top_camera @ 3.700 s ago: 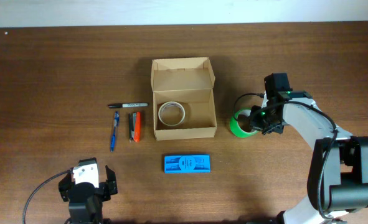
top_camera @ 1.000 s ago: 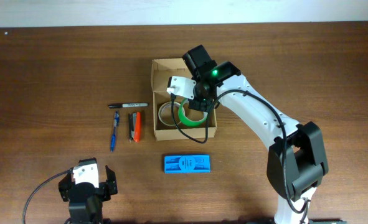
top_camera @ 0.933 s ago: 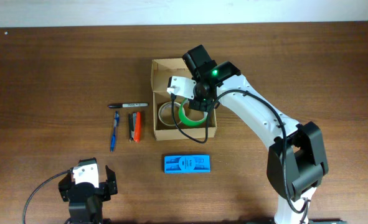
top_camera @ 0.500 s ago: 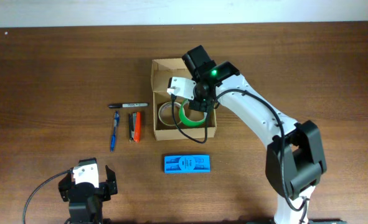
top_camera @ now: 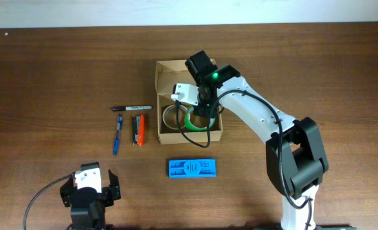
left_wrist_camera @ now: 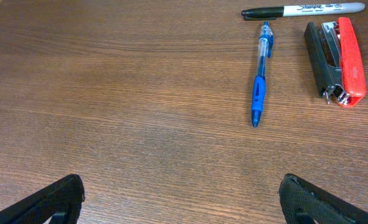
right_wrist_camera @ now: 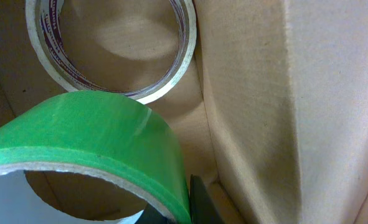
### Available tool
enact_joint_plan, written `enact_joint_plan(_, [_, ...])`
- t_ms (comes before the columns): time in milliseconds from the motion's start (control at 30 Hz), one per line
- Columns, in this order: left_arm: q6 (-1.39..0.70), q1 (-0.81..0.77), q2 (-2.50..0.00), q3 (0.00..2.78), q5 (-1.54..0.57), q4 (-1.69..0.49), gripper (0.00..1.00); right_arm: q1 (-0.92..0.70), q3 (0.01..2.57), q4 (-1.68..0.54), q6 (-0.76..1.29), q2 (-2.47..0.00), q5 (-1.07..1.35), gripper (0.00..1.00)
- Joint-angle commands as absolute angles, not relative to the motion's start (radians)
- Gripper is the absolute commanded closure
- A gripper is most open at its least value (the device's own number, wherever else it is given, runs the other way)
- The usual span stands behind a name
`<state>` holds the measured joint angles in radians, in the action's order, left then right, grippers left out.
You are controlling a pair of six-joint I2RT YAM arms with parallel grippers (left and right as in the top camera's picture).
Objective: Pack container
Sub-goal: 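Grasp the green tape roll rim and lower it into the box, then release the green tape and grasp the blue whiteboard duster with right gripper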
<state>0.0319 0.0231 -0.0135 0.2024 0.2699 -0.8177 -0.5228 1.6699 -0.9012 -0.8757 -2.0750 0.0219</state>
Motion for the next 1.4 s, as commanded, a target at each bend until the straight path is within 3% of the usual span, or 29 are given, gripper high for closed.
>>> enact_joint_plan(0, [0.019,0.028,-0.006,0.194,0.277,-0.815,0.00,-0.525,1.694,-0.902,-0.883,-2.076,0.013,0.96])
enact_joint_plan(67, [0.019,0.028,-0.006,0.194,0.277,-0.815,0.00,-0.525,1.694,-0.902,-0.883,-2.076,0.013,0.91])
enact_joint_plan(100, [0.019,0.028,-0.006,0.194,0.277,-0.815,0.00,-0.525,1.694,-0.902,-0.883,-2.076,0.013,0.80])
enact_joint_plan(200, [0.019,0.028,-0.006,0.194,0.277,-0.815,0.00,-0.525,1.694,-0.902,-0.883,-2.076,0.014,0.73])
enact_joint_plan(300, [0.019,0.028,-0.006,0.194,0.277,-0.815,0.00,-0.525,1.694,-0.901,-0.883,-2.076,0.014,0.50])
enact_joint_plan(367, [0.019,0.028,-0.006,0.194,0.277,-0.815,0.00,-0.525,1.694,-0.900,-0.883,-2.076,0.014,0.40])
enact_joint_plan(833, [0.019,0.028,-0.006,0.194,0.277,-0.815,0.00,-0.617,1.925,-0.947,-0.830,-1.984,0.017,0.38])
enact_joint_plan(1367, [0.019,0.028,-0.006,0.194,0.277,-0.815,0.00,-0.635,2.013,-1.560,-0.739,-1.847,0.212,0.28])
